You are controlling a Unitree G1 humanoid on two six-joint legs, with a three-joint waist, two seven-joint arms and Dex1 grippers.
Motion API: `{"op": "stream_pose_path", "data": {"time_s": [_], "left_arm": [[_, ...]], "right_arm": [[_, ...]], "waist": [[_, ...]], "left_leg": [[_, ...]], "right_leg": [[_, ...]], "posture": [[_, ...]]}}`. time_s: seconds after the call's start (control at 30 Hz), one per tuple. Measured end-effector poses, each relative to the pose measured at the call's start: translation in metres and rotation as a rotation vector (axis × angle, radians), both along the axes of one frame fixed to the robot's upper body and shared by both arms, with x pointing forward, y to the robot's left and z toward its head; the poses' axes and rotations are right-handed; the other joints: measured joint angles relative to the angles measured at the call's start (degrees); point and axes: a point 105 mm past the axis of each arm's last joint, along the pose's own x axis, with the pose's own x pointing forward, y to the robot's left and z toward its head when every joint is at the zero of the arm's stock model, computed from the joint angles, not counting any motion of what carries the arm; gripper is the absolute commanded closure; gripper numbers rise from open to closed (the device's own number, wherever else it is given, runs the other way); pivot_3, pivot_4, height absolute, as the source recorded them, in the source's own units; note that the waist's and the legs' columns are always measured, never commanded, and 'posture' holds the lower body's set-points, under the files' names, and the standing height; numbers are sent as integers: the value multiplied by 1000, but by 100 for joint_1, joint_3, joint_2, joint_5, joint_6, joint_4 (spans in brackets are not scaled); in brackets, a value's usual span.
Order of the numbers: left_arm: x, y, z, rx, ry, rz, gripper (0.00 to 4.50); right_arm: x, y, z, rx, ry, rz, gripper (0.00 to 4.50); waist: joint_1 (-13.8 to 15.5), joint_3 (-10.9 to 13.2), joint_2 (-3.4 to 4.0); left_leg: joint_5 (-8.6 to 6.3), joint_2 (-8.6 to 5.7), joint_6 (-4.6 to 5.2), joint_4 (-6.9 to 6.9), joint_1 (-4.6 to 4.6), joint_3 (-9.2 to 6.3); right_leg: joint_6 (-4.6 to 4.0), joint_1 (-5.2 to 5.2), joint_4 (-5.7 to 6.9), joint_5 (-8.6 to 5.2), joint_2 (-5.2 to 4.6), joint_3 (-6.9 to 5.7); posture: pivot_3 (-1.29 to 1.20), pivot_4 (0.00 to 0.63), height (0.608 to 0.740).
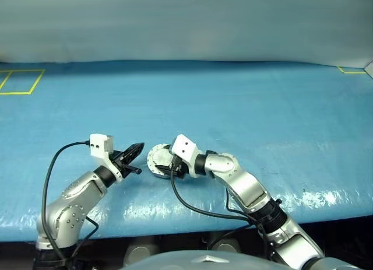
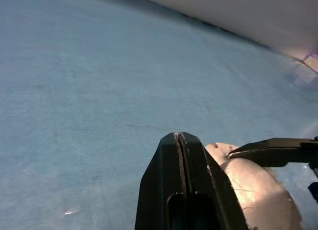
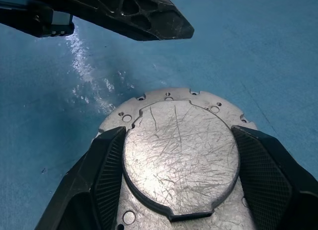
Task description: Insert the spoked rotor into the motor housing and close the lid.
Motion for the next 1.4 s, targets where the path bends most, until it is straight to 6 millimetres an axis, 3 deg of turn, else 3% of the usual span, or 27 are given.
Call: {"op": "stream_pose_path", "data": {"time_s": [0.43,0.9,1.27,1.4], "left_arm": [[-7,-5,-17,37,145,-131,4500],[12,-10,-19,68,119,-161,4500],[12,-16,-20,98,107,-215,4500],[12,-18,-21,125,108,-238,4500]], "right_arm": [[0,-1,0,0,3,-12,1467],[-1,-3,-2,-2,5,-34,1467],[-4,-8,-4,8,12,-56,1467],[-5,-8,-5,11,17,-60,206]], "waist": [[10,0,0],[56,-23,10],[98,-42,16],[103,-50,13]], "left_leg": [[0,0,-1,-3,1,1],[1,-1,-2,-4,10,1],[1,-8,-1,-17,10,2],[1,-7,-1,-31,19,4]], "right_leg": [[-3,0,-1,-1,0,3],[-3,7,-1,-1,-2,4],[-3,10,-15,-2,-10,4],[-7,13,-18,-5,-10,4]], "posture": [[0,150,740],[0,150,740],[0,150,740],[0,150,740]]}}
